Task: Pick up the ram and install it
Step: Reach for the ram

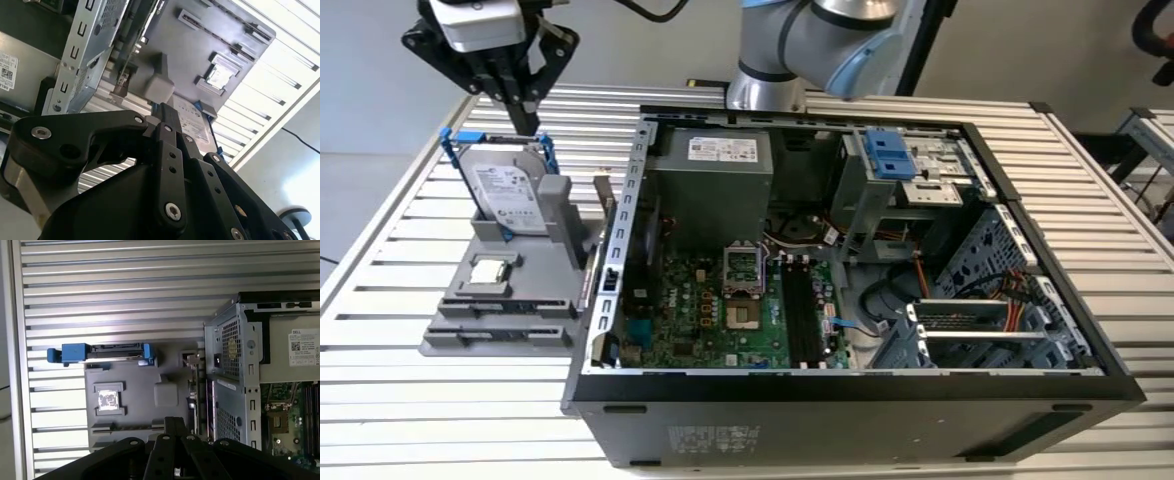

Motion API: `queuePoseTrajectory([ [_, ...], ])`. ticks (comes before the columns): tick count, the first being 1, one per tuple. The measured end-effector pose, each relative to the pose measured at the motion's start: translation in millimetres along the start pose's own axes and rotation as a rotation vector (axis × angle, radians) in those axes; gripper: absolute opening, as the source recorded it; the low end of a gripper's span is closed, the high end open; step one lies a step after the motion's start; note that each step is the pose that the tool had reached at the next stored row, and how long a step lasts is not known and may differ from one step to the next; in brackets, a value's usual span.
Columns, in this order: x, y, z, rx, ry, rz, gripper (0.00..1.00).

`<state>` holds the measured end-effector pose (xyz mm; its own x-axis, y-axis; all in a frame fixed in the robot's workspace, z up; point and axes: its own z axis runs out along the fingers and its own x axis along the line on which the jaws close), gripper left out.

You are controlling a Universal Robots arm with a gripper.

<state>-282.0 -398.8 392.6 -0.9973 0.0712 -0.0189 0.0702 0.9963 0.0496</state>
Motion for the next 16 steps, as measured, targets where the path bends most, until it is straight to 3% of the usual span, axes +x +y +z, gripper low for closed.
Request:
queuePoseTrajectory([
  [16,35.3,-2.5,-0.8,0.0001,0.0,0.0,0.0],
])
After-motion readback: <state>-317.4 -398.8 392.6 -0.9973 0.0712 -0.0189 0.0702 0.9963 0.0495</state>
